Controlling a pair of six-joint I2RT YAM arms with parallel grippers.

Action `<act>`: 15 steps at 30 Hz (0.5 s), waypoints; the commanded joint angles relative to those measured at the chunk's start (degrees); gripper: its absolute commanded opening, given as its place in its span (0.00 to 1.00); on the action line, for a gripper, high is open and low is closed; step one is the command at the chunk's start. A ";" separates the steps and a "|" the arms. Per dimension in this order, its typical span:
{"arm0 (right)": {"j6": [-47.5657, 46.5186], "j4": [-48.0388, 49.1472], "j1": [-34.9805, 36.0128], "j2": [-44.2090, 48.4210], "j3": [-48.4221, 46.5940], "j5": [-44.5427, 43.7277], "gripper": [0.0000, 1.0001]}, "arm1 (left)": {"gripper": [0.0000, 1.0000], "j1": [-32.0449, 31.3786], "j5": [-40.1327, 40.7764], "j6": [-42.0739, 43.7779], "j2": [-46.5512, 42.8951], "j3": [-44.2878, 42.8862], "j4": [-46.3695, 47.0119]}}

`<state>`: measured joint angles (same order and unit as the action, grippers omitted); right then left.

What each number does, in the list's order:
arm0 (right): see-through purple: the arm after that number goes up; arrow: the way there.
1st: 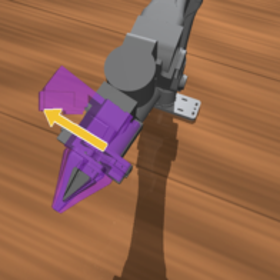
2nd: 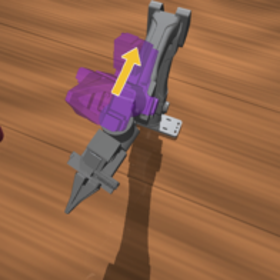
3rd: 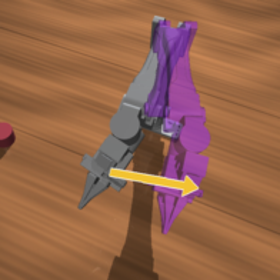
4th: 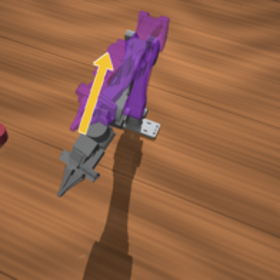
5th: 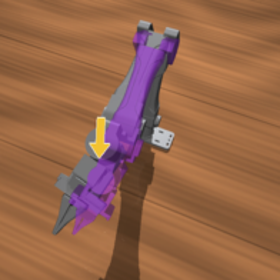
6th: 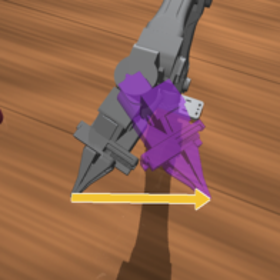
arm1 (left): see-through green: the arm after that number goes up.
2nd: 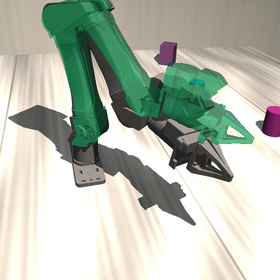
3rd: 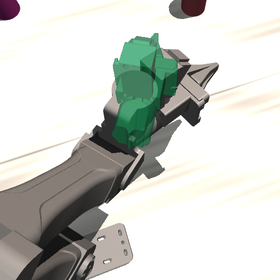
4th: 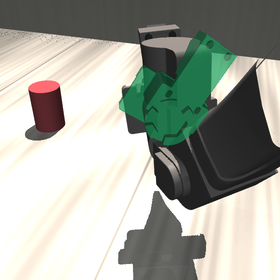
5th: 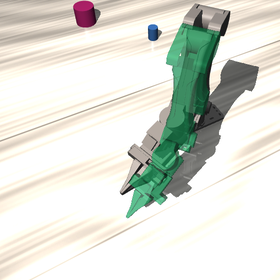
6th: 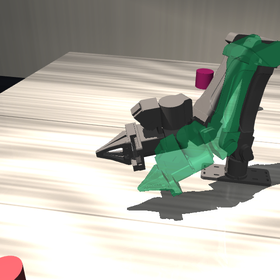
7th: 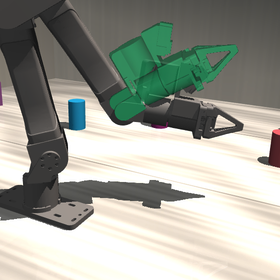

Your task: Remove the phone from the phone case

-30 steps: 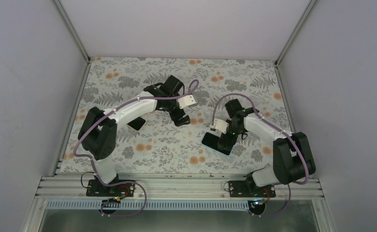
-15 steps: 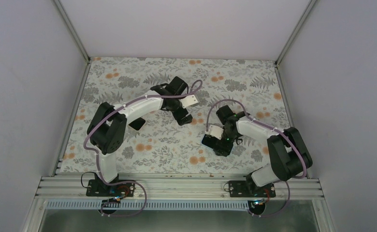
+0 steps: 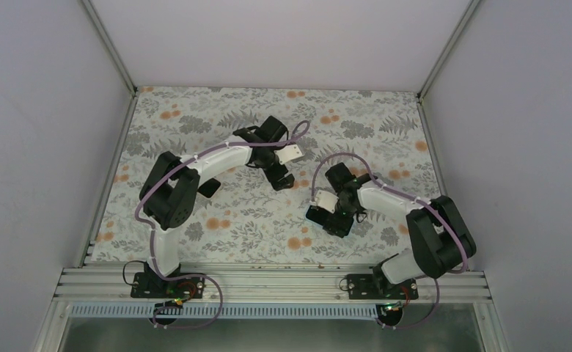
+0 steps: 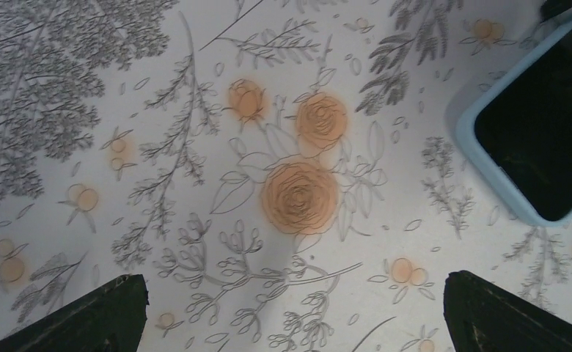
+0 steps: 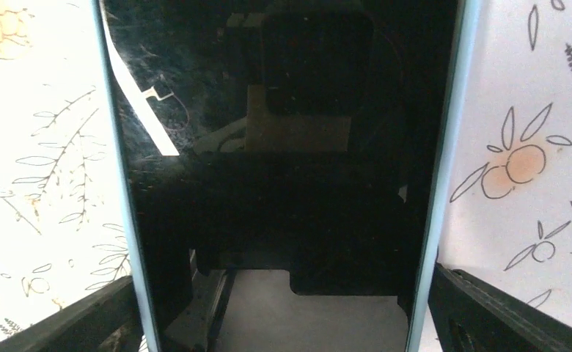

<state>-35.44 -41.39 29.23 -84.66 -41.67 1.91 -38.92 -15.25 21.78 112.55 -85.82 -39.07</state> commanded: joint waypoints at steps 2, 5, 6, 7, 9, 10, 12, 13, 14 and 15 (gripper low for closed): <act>-0.27 6.43 0.24 -2.18 4.84 -3.95 0.88 | 1.00 1.21 -10.47 -0.50 1.65 -1.83 -2.11; -0.61 6.15 0.21 -2.06 4.78 -2.24 0.76 | 1.00 1.73 -18.31 2.41 3.05 -4.01 -6.21; -0.65 6.19 0.29 -1.96 4.76 -1.96 0.74 | 1.00 1.74 -20.92 4.10 3.62 -4.91 -8.34; -0.56 6.15 0.23 -1.79 4.62 -1.87 0.71 | 1.00 1.74 -23.70 5.91 4.19 -5.72 -10.48; -0.26 6.14 0.21 -1.00 4.15 -2.05 0.67 | 1.00 1.82 -25.88 7.38 5.39 -7.03 -13.49; -0.26 6.12 0.23 -0.20 3.94 -2.08 0.65 | 1.00 1.83 -26.68 7.89 5.80 -7.33 -14.32; 0.11 6.12 0.34 1.49 2.92 -3.00 0.64 | 1.00 1.89 -27.37 7.60 6.90 -8.05 -15.40; 0.21 6.22 0.33 2.43 2.38 -3.62 0.65 | 1.00 1.83 -28.01 7.50 7.76 -8.92 -16.32; 0.34 6.23 0.37 3.54 1.91 -4.31 0.65 | 1.00 1.83 -28.34 7.34 8.79 -9.85 -17.21; 0.48 6.36 0.31 4.64 1.28 -4.88 0.64 | 1.00 1.84 -28.35 6.56 10.15 -10.66 -17.68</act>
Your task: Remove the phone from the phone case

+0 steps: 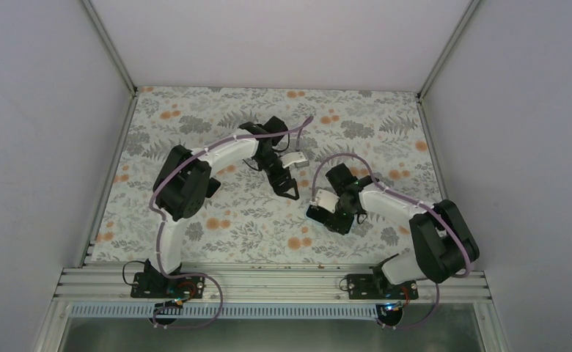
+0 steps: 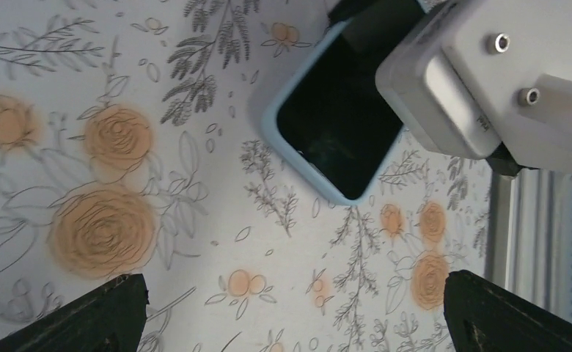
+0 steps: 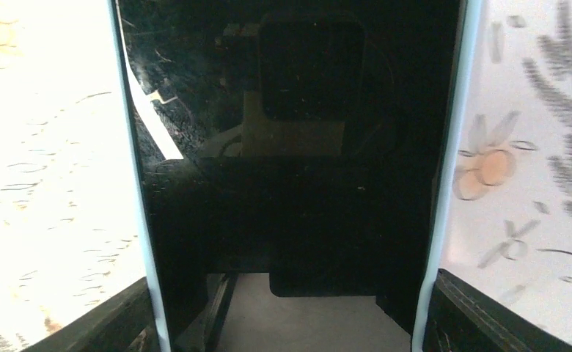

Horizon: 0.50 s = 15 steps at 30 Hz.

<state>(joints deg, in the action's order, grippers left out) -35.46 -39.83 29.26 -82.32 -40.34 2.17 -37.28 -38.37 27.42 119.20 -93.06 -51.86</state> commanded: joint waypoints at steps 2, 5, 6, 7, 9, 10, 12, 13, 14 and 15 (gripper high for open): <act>0.63 4.58 0.28 3.98 -1.49 -5.65 0.64 | 1.00 0.29 -5.39 -0.39 5.08 -4.50 -5.02; 1.17 4.27 0.41 5.02 -3.91 -5.52 0.67 | 1.00 0.27 -6.52 -2.79 7.25 -7.27 -5.29; 1.29 4.09 0.38 4.87 -4.49 -5.41 0.67 | 1.00 0.32 -7.43 -3.47 8.34 -8.89 -6.17; 1.45 4.45 0.39 4.81 -4.69 -5.37 0.67 | 1.00 0.36 -8.21 -4.42 9.20 -10.36 -6.52; 1.56 4.80 0.49 4.62 -5.08 -4.78 0.67 | 1.00 0.64 -8.67 -6.61 10.77 -12.64 -6.20; 1.87 4.92 0.65 4.46 -5.22 -4.63 0.66 | 1.00 1.06 -9.13 -7.79 11.32 -13.43 -5.64; 2.17 5.66 0.99 4.42 -5.20 -4.65 0.66 | 1.00 1.83 -11.47 -9.66 13.01 -15.29 -5.27; 2.42 6.26 1.18 4.39 -5.26 -4.98 0.66 | 1.00 2.05 -14.21 -10.02 14.11 -16.49 -6.03; 2.61 6.79 1.24 4.37 -5.51 -5.18 0.65 | 1.00 2.04 -15.47 -10.03 15.31 -18.38 -6.99; 2.96 7.19 1.37 4.31 -5.78 -5.24 0.64 | 1.00 1.91 -15.95 -9.89 16.06 -19.14 -7.37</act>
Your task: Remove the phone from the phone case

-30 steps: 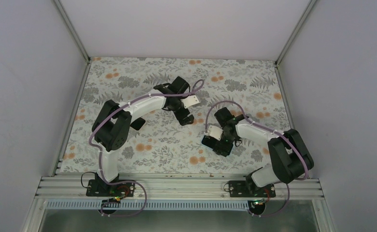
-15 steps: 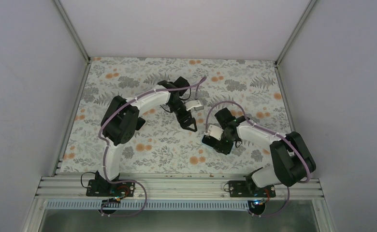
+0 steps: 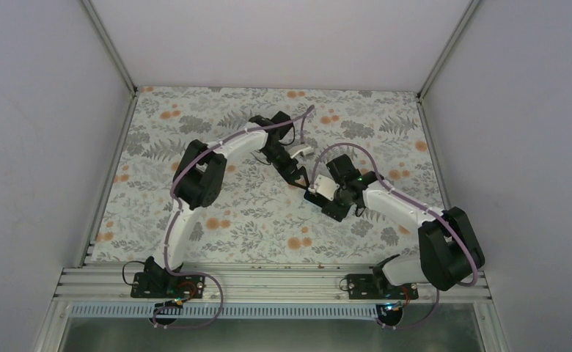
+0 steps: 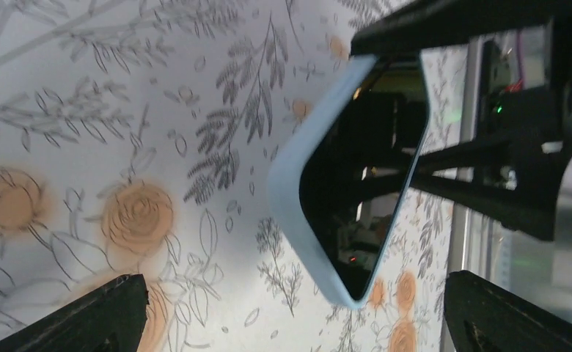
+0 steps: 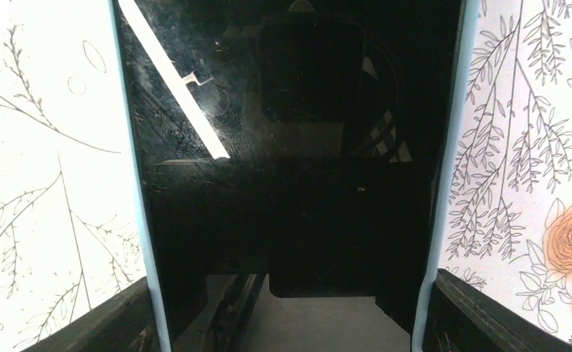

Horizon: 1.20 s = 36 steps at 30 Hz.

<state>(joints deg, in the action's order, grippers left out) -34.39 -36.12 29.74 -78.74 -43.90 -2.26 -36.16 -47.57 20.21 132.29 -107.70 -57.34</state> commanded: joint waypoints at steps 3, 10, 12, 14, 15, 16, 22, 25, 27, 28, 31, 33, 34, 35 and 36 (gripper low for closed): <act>2.73 4.24 0.99 1.24 -3.74 0.35 0.63 | 1.00 0.74 -7.80 -3.27 3.88 -4.35 -0.92; 4.00 6.21 1.97 0.89 -5.16 1.00 0.63 | 1.00 0.78 -12.74 -2.48 5.56 -5.50 -1.92; 4.02 6.36 2.43 0.04 -5.54 0.99 0.63 | 1.00 0.83 -15.38 -1.93 6.06 -6.93 -2.66; 4.01 6.37 2.98 -0.50 -6.00 0.93 0.63 | 0.99 0.81 -16.80 -1.04 6.96 -8.97 -4.06; 4.05 6.28 3.23 -0.76 -6.28 0.75 0.62 | 0.98 0.83 -17.10 -0.71 7.30 -9.72 -4.52; 4.00 6.24 3.44 -0.85 -6.48 0.56 0.62 | 0.95 0.90 -17.27 -0.37 7.48 -10.19 -4.83; 4.25 7.71 3.49 0.30 -6.60 -2.36 0.60 | 0.65 0.92 -18.94 3.25 7.73 -10.79 -9.17; 4.25 8.08 3.51 0.99 -6.55 -3.13 0.60 | 0.63 0.96 -19.93 5.22 7.75 -10.41 -11.61; 4.26 8.25 3.49 1.36 -6.56 -3.40 0.59 | 0.59 0.96 -19.85 5.80 7.72 -10.15 -11.94; 4.25 8.26 3.49 1.57 -6.59 -3.48 0.58 | 0.54 1.00 -19.77 5.81 7.67 -10.20 -11.89; 4.09 8.03 3.49 2.30 -6.77 -3.70 0.57 | 0.42 1.09 -19.80 5.81 7.69 -10.78 -12.00; 4.01 7.79 3.50 3.02 -6.81 -3.52 0.57 | 0.30 1.10 -19.94 5.58 7.57 -11.07 -11.73; 4.02 7.63 3.49 3.25 -6.81 -3.40 0.57 | 0.24 1.09 -19.71 5.36 7.43 -11.26 -11.58; 3.84 7.48 3.50 3.68 -6.88 -3.18 0.57 | 0.20 1.09 -19.36 5.23 7.41 -11.53 -11.29; 3.70 7.20 3.53 4.01 -6.90 -2.89 0.57 | 0.17 1.13 -19.12 4.93 7.31 -11.55 -10.83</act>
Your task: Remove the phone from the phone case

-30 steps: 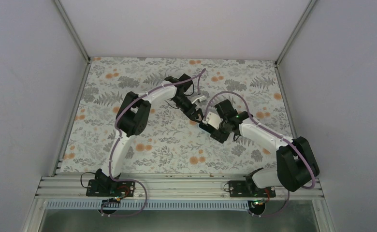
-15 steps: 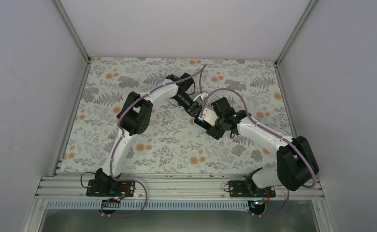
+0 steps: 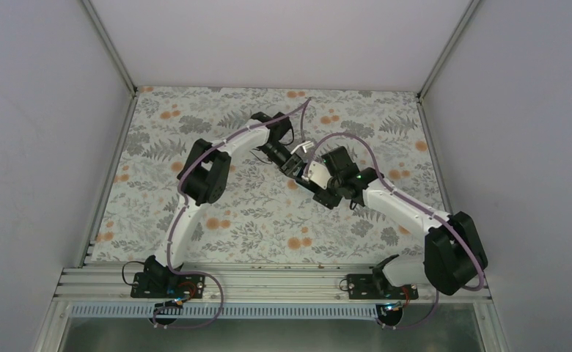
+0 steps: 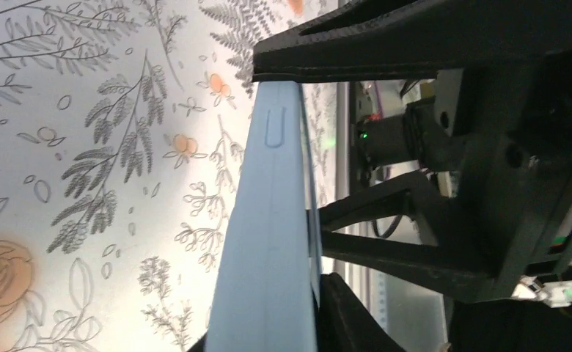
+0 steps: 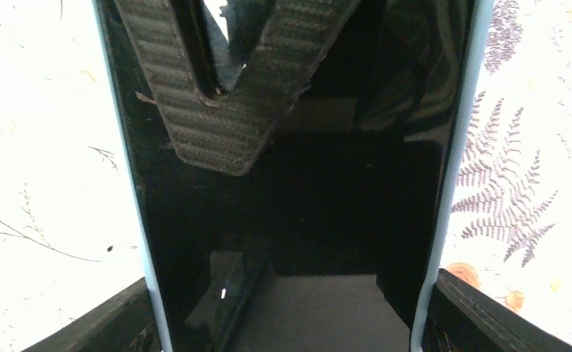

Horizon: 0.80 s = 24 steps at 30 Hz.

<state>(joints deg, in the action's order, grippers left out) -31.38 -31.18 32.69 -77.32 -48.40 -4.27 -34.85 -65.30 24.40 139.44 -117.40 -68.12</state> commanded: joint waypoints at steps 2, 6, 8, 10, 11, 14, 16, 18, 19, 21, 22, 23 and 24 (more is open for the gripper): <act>0.55 1.74 0.63 3.24 -2.40 -0.43 0.58 | 0.11 -0.13 -1.20 0.33 -0.16 -1.97 0.63; 0.15 0.91 0.71 4.19 -1.75 0.84 0.70 | 0.06 -0.05 -1.30 1.80 -0.22 -4.62 -0.84; 0.14 -0.29 0.78 4.41 -1.76 2.00 0.96 | 0.02 0.04 -0.97 3.70 -0.30 -6.75 -2.42; -0.50 -3.22 0.77 5.37 -2.22 4.09 1.00 | 0.02 0.04 2.69 6.69 -0.26 -10.33 -5.39; -0.91 -4.48 0.54 6.42 -2.63 5.07 1.00 | 0.02 -0.02 5.47 7.70 -0.83 -11.34 -5.70; -3.94 -8.42 -1.74 10.60 -4.19 9.66 1.00 | 0.02 -0.04 13.42 8.98 -6.72 -8.20 -2.19; -6.69 -11.91 -4.33 13.11 -5.89 13.80 1.00 | 0.02 -0.03 18.54 8.05 -13.31 -1.81 4.19; -9.61 -15.50 -7.39 14.54 -7.95 18.43 1.00 | 0.02 -0.17 24.31 6.60 -20.18 5.87 12.36; -10.86 -17.00 -9.00 14.97 -8.98 20.24 1.00 | 0.02 -0.13 26.99 5.90 -23.37 9.16 15.88; -12.66 -18.59 -11.75 15.41 -10.72 23.17 1.00 | 0.02 -0.13 29.64 5.88 -28.30 14.37 20.66; -13.25 -18.70 -12.98 15.44 -11.15 24.21 1.00 | 0.02 -0.13 30.65 5.87 -30.70 16.93 22.80; -14.47 -18.86 -14.26 15.25 -11.19 25.78 1.00 | 0.02 -0.34 31.39 6.22 -32.71 19.13 24.51; -15.86 -18.65 -15.48 14.96 -10.64 27.74 1.00 | 0.02 -0.53 31.22 7.06 -34.91 21.36 25.61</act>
<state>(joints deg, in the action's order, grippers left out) -41.04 -45.82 20.78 -62.08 -58.22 13.74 -35.03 -38.06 30.00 113.16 -101.58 -55.11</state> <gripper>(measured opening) 0.997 0.125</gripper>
